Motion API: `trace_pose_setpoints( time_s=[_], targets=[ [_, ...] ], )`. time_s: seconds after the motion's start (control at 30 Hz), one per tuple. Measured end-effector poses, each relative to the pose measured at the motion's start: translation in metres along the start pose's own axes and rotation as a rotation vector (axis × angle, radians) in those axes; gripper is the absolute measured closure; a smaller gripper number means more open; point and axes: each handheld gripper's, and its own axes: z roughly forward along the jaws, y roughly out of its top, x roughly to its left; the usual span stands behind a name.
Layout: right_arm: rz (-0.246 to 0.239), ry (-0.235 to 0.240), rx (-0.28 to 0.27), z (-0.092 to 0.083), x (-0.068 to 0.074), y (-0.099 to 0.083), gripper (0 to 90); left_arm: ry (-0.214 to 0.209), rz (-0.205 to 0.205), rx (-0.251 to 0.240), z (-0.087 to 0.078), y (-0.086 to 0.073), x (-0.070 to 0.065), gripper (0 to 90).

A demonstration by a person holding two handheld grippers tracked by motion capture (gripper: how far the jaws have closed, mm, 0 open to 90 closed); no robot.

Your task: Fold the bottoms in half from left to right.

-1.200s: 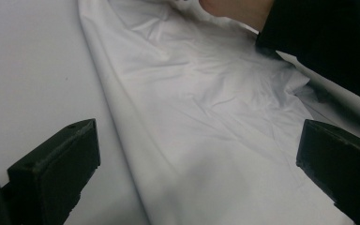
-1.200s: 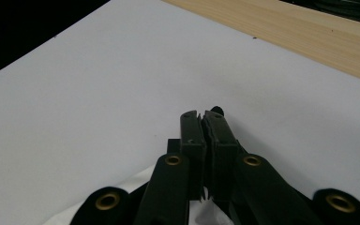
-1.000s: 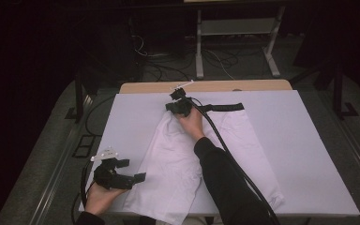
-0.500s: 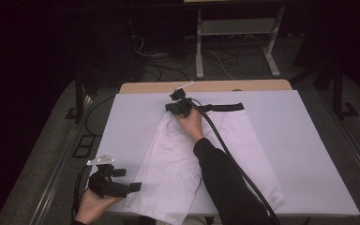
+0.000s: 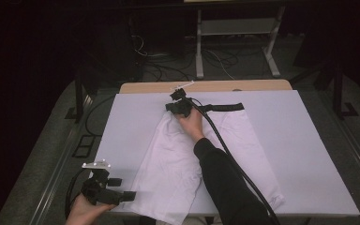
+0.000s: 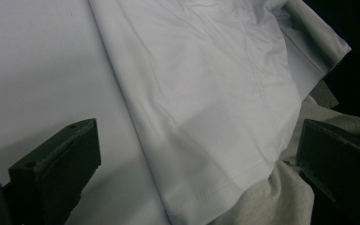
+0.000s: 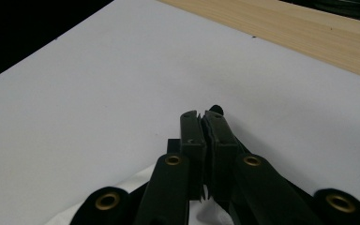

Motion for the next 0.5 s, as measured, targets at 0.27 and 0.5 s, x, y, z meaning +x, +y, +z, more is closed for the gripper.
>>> trace_pose_setpoints(
  time_s=[0.27, 0.5],
  targets=[
    [0.006, 0.001, -0.006, 0.0, 0.0, -0.001, 85.7, -0.002, -0.015, 0.049, 0.001, -0.009, 0.0, 2.8],
    [0.006, 0.006, -0.008, 0.0, -0.002, -0.001, 85.7, 0.02, -0.013, 0.106, 0.003, -0.013, -0.004, 13.4]
  ],
)
